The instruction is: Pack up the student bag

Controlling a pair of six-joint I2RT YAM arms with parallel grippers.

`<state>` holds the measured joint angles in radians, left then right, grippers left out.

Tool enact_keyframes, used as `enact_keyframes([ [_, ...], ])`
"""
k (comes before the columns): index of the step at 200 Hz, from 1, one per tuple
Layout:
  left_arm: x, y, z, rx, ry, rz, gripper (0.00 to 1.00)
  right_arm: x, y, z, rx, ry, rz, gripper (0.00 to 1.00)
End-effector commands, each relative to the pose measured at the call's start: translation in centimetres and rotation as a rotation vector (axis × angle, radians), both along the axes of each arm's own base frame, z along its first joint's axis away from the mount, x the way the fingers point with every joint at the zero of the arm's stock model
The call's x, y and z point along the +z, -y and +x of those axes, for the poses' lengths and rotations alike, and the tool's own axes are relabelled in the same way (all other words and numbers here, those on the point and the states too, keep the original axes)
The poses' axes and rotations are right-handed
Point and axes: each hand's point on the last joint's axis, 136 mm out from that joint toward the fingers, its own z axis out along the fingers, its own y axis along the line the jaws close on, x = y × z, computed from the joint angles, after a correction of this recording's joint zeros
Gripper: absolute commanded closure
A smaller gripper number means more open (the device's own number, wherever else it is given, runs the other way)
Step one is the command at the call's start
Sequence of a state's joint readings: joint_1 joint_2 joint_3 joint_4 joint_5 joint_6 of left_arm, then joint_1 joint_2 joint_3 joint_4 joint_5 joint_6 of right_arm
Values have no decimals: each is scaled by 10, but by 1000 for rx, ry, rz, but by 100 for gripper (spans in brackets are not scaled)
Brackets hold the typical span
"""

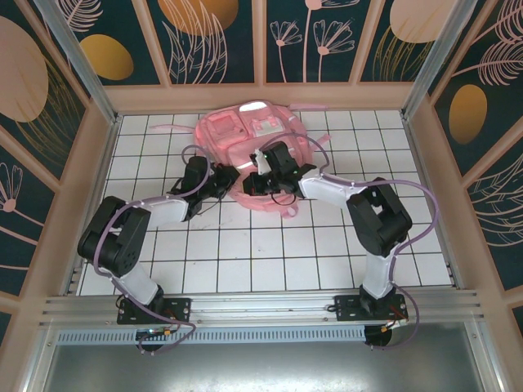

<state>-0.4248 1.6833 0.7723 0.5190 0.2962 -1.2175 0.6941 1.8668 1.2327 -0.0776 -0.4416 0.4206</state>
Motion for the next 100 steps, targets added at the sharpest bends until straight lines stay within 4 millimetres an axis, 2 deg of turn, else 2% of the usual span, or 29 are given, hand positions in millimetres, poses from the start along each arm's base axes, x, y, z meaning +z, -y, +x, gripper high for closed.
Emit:
enact_keyframes([
  [1,14,-11,26,75,85,31,100,15,14,-28,41,24,-62,100],
  [18,12,-14,27,79,88,62,100,-8,58,-20,-72,21,-255,100],
  [33,17,-17,26,81,102,85,100,-15,100,-7,-185,31,-380,100],
  [57,21,-18,23,73,108,100,100,0,158,24,-370,95,-492,100],
  [71,22,-18,21,67,107,96,100,13,177,40,-445,165,-550,100],
  [75,23,-18,20,66,108,95,100,17,193,50,-495,181,-580,100],
  [100,28,-19,16,60,116,99,100,30,242,79,-651,261,-731,100],
])
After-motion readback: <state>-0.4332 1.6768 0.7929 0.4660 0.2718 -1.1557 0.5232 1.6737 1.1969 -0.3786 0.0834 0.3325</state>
